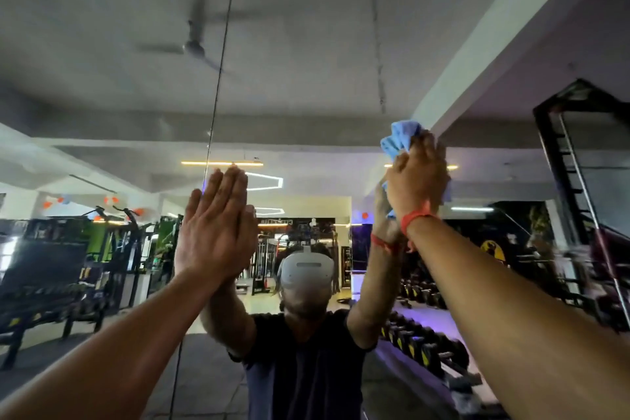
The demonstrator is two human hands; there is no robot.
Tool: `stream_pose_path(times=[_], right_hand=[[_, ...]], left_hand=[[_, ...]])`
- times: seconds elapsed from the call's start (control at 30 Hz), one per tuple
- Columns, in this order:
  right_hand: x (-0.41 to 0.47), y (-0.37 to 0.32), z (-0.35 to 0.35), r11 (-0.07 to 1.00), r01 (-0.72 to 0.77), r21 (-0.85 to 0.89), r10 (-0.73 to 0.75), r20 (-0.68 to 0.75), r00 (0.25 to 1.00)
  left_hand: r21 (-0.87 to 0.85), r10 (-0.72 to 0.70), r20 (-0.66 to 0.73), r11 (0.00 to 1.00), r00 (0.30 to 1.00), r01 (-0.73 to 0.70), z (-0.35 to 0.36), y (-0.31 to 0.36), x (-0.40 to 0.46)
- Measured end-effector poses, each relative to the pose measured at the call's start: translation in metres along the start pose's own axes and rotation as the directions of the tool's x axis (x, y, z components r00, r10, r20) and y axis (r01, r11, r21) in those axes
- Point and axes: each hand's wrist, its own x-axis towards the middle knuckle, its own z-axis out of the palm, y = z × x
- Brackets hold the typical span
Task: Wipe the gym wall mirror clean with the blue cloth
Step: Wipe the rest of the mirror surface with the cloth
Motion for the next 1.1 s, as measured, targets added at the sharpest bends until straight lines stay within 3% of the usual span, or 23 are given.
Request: stream_pose_path(times=[0.07, 0.13, 0.17, 0.2, 0.23, 0.27, 0.3, 0.33, 0.4, 0.47, 0.53, 0.6, 0.63, 0.67, 0.73, 0.8, 0.87, 0.93, 1.0, 1.1], right_hand=[[-0.021, -0.032, 0.011, 0.971, 0.229, 0.068, -0.233, 0.060, 0.971], [-0.026, -0.037, 0.012, 0.803, 0.579, 0.140, -0.595, 0.180, 0.783], [-0.012, -0.030, 0.008, 0.699, 0.696, 0.164, -0.714, 0.203, 0.670], [0.007, -0.018, 0.006, 0.647, 0.748, 0.147, -0.759, 0.209, 0.616], [0.024, -0.006, 0.003, 0.688, 0.720, 0.095, -0.720, 0.219, 0.659], [0.037, 0.003, 0.002, 0.800, 0.598, 0.043, -0.593, 0.211, 0.777], [0.044, 0.007, 0.001, 0.907, 0.421, 0.004, -0.416, 0.162, 0.895], [0.042, 0.000, 0.005, 0.967, 0.253, -0.012, -0.251, 0.101, 0.963], [0.025, -0.040, 0.021, 0.993, 0.115, 0.014, -0.116, 0.029, 0.993], [0.001, -0.076, 0.030, 0.959, 0.266, 0.101, -0.273, 0.064, 0.960], [-0.021, -0.078, 0.029, 0.810, 0.538, 0.234, -0.580, 0.176, 0.796], [-0.031, -0.046, 0.010, 0.663, 0.688, 0.295, -0.748, 0.281, 0.601], [-0.032, -0.025, -0.003, 0.620, 0.730, 0.288, -0.782, 0.297, 0.548], [-0.027, -0.004, -0.014, 0.635, 0.730, 0.253, -0.769, 0.293, 0.568], [0.001, 0.026, -0.023, 0.806, 0.579, 0.122, -0.590, 0.245, 0.769], [0.034, 0.019, -0.015, 0.950, 0.312, -0.007, -0.307, 0.154, 0.939], [0.043, -0.022, 0.006, 0.989, 0.146, 0.013, -0.147, 0.108, 0.983], [0.028, -0.066, 0.028, 0.981, 0.178, 0.075, -0.186, 0.113, 0.976], [-0.004, -0.083, 0.033, 0.917, 0.364, 0.165, -0.389, 0.160, 0.907], [-0.050, -0.043, 0.006, 0.707, 0.644, 0.292, -0.707, 0.285, 0.647]], left_hand=[[0.025, 0.000, 0.001, 1.000, 1.000, 0.000, 0.001, -0.001, 0.000], [0.021, -0.006, 0.005, 1.000, 1.000, 0.006, 0.003, -0.002, 0.000], [0.014, -0.004, 0.003, 1.000, 1.000, 0.004, 0.003, -0.002, 0.000], [0.008, 0.002, 0.002, 1.000, 1.000, -0.003, 0.004, -0.002, 0.000], [0.002, 0.008, 0.001, 1.000, 1.000, -0.008, 0.004, -0.002, 0.000], [-0.004, 0.008, -0.008, 1.000, 1.000, -0.008, 0.004, -0.002, 0.001], [-0.011, 0.004, -0.019, 1.000, 1.000, -0.004, 0.004, -0.002, 0.001], [-0.011, -0.001, -0.028, 1.000, 1.000, 0.001, 0.004, -0.002, 0.001], [-0.004, 0.001, -0.032, 1.000, 0.999, -0.001, 0.005, -0.002, 0.001], [0.002, 0.006, -0.035, 1.000, 0.999, -0.006, 0.004, -0.002, 0.000], [0.003, 0.004, -0.036, 1.000, 0.999, -0.004, 0.003, -0.001, 0.000], [-0.004, 0.000, -0.028, 1.000, 1.000, 0.000, 0.002, -0.001, 0.001], [-0.004, 0.000, -0.024, 1.000, 1.000, 0.000, 0.002, 0.000, 0.001], [-0.005, 0.001, -0.028, 1.000, 1.000, -0.001, 0.002, -0.001, 0.000], [-0.010, 0.006, -0.043, 1.000, 0.999, -0.006, 0.002, -0.001, 0.001], [-0.018, 0.014, -0.042, 1.000, 0.999, -0.015, 0.003, -0.002, 0.001], [-0.015, 0.015, -0.033, 1.000, 0.999, -0.016, 0.003, -0.003, 0.000], [-0.009, 0.012, -0.034, 1.000, 0.999, -0.012, 0.003, -0.004, 0.000], [-0.014, 0.010, -0.031, 1.000, 0.999, -0.011, 0.002, -0.003, 0.001], [-0.022, 0.003, -0.027, 1.000, 1.000, -0.003, 0.001, -0.002, 0.000]])
